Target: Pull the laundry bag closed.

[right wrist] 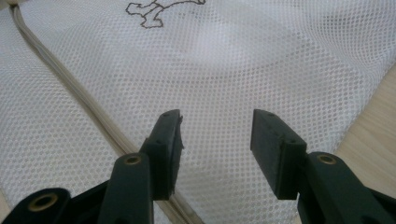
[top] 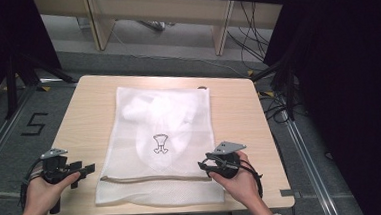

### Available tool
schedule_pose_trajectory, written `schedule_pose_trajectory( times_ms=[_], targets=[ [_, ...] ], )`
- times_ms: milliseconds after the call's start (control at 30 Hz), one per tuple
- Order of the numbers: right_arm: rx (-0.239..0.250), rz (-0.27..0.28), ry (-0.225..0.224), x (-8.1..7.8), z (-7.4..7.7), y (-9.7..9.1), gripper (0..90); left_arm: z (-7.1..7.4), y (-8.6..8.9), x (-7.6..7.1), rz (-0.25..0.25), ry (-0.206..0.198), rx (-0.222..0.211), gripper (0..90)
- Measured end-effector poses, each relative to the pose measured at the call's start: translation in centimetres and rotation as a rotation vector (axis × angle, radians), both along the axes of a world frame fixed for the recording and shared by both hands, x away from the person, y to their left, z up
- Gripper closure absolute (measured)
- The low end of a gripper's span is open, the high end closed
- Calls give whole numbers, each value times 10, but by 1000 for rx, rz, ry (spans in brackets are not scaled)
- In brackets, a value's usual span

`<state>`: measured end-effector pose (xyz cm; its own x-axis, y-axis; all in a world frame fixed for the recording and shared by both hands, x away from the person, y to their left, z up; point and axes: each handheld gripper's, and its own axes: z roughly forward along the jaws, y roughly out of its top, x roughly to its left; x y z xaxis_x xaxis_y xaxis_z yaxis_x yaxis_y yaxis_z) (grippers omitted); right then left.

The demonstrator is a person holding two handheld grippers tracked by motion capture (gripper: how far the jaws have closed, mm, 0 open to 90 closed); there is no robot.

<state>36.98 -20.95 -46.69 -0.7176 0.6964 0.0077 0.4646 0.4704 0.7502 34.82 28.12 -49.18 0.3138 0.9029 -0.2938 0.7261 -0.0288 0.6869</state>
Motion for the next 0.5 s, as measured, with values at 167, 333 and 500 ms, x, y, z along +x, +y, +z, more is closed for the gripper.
schedule_pose_trajectory(
  times_ms=[167, 333, 500],
  targets=[
    [-2, 33, 9, -1, 0, 5, 555, 1, -1, 0, 3, -3, -6, 399],
    [29, 72, -7, -2, -2, 17, 594, 1, -4, 1, 21, -16, -17, 431],
    [56, 136, 0, -3, -2, 34, 614, 1, -3, 1, 28, -21, -17, 439]
  ],
)
